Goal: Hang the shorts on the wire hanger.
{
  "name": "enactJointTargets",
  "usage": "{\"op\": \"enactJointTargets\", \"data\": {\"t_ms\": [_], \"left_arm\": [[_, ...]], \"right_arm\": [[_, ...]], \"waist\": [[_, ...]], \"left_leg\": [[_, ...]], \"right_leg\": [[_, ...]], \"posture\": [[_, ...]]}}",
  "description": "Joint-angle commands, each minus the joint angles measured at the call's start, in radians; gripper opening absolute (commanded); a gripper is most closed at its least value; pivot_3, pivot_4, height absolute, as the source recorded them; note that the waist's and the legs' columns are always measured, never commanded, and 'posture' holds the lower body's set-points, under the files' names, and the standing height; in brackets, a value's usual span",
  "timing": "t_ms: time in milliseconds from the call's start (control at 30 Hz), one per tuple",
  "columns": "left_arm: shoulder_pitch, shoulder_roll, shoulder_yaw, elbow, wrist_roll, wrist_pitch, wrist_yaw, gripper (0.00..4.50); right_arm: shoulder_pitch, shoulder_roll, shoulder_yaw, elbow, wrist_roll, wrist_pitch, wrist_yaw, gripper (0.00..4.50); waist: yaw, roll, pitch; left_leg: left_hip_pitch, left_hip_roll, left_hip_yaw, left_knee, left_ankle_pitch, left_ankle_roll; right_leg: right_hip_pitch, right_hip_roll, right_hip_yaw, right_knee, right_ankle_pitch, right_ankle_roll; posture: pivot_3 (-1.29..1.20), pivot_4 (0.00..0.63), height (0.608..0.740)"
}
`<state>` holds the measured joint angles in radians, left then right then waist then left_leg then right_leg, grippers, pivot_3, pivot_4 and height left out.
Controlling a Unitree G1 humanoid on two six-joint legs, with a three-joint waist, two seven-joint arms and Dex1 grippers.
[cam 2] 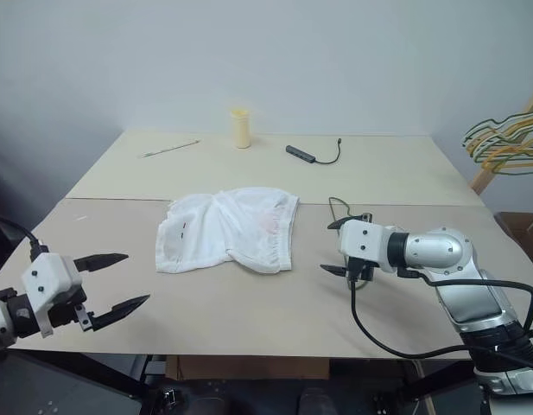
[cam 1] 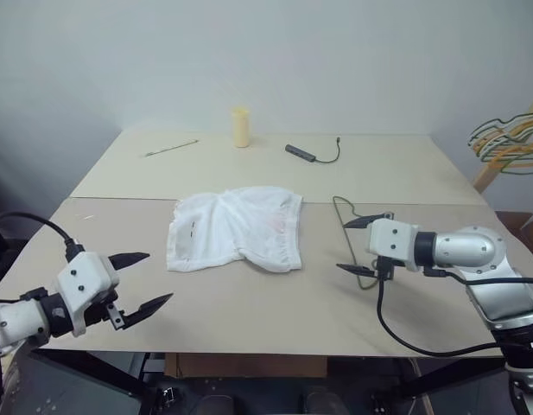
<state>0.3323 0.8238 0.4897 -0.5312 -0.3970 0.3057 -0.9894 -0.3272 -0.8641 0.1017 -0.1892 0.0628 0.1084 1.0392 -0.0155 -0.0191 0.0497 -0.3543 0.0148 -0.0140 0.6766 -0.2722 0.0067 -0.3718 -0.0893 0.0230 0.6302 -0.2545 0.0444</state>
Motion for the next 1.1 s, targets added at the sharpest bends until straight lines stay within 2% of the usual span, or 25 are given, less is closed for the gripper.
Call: {"op": "enactJointTargets", "data": {"t_ms": [33,300,500,667,867,967,1100], "left_arm": [[-0.01,0.016,0.01,0.001,-0.025,-0.003,-0.017,4.5],[-0.037,0.01,-0.004,0.001,0.001,0.004,0.035,4.5],[0.015,0.056,-0.063,0.056,0.155,-0.052,0.039,4.5],[0.048,0.063,-0.086,0.078,0.181,-0.076,0.017,4.5],[0.019,0.111,-0.128,0.159,0.241,-0.121,0.0,4.5],[-0.018,0.112,-0.137,0.17,0.228,-0.116,-0.009,4.5],[-0.046,0.108,-0.148,0.17,0.225,-0.108,-0.011,4.5]], "right_arm": [[-0.004,-0.011,-0.041,-0.037,0.025,-0.01,0.0,4.48],[-0.012,-0.005,-0.032,-0.031,0.023,-0.014,0.004,4.48],[-0.029,0.021,0.013,-0.023,-0.021,-0.019,-0.016,4.48],[-0.051,0.033,0.068,-0.028,-0.089,-0.045,-0.03,4.48],[-0.088,0.116,0.185,-0.026,-0.2,-0.053,-0.064,4.48],[-0.135,0.189,0.284,0.036,-0.321,-0.071,-0.109,4.48],[-0.2,0.287,0.351,0.154,-0.396,-0.066,-0.158,4.48]], "waist": [[0.0,0.0,0.0],[0.0,0.0,0.0],[-0.004,0.0,0.0],[-0.012,0.0,0.0],[-0.029,0.0,0.0],[-0.039,-0.001,0.0],[-0.056,-0.002,-0.001]], "left_leg": [[0.0,0.0,0.0,0.0,0.0,0.0],[0.0,0.0,0.001,0.0,0.0,0.0],[0.0,0.0,0.002,0.0,0.0,0.0],[0.0,0.001,0.003,-0.001,0.0,0.0],[0.0,0.001,0.004,-0.001,0.0,0.0],[-0.001,0.001,0.005,-0.001,0.0,0.0],[-0.005,0.0,0.009,-0.001,0.0,0.0]], "right_leg": [[0.0,0.0,0.0,0.0,0.0,0.0],[0.0,0.0,0.001,0.0,0.0,0.0],[-0.001,0.001,0.002,0.0,0.0,0.0],[-0.003,0.001,0.003,0.0,0.0,0.0],[-0.004,0.001,0.004,0.001,0.001,0.001],[-0.005,0.001,0.005,0.002,0.001,0.001],[-0.013,0.001,0.012,0.007,0.002,0.0]], "posture": [[-0.02,0.0,0.74],[-0.03,0.0,0.74],[-0.04,0.0,0.74],[-0.07,0.0,0.74],[-0.1,0.0,0.74],[-0.1,0.0,0.74],[-0.09,0.0,0.74]]}}
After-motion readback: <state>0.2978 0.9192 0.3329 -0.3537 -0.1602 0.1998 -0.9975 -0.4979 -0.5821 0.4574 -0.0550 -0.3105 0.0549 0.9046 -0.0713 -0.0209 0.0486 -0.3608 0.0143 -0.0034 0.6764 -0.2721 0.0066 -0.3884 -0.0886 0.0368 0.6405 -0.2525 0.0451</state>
